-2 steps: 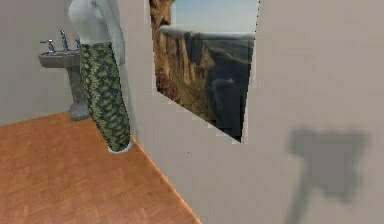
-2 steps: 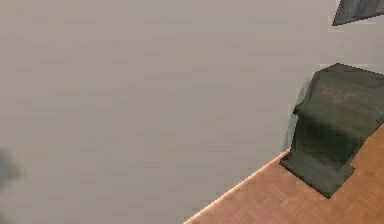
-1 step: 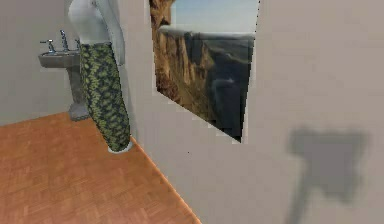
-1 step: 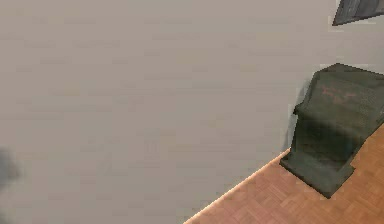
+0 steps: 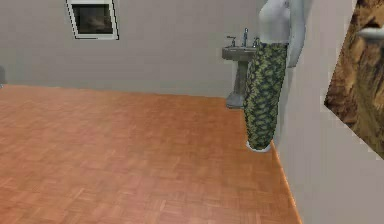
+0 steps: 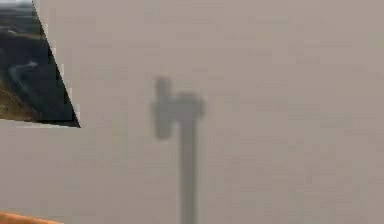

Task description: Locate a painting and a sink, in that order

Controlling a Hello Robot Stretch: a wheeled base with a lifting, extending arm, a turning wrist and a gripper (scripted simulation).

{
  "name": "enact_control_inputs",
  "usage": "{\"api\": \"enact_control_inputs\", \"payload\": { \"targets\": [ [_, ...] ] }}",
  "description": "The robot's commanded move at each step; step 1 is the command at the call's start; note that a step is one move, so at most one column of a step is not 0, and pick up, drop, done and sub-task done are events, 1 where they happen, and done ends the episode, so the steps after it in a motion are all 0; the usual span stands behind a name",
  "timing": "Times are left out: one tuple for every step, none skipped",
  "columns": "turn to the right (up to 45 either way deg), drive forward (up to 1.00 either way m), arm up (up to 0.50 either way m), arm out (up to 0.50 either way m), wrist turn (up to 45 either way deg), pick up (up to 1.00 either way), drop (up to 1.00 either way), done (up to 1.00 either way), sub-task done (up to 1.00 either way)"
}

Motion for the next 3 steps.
{"api": "enact_control_inputs", "payload": {
  "targets": [
    [0.0,1.00,0.00,0.00,0.0,0.00,0.00,0.00,0.00],
    [-3.0,0.00,0.00,0.00,0.0,0.00,0.00,0.00,0.00],
    [0.0,0.70,0.00,0.00,0.0,0.00,0.00,0.00,0.00]
  ]
}}
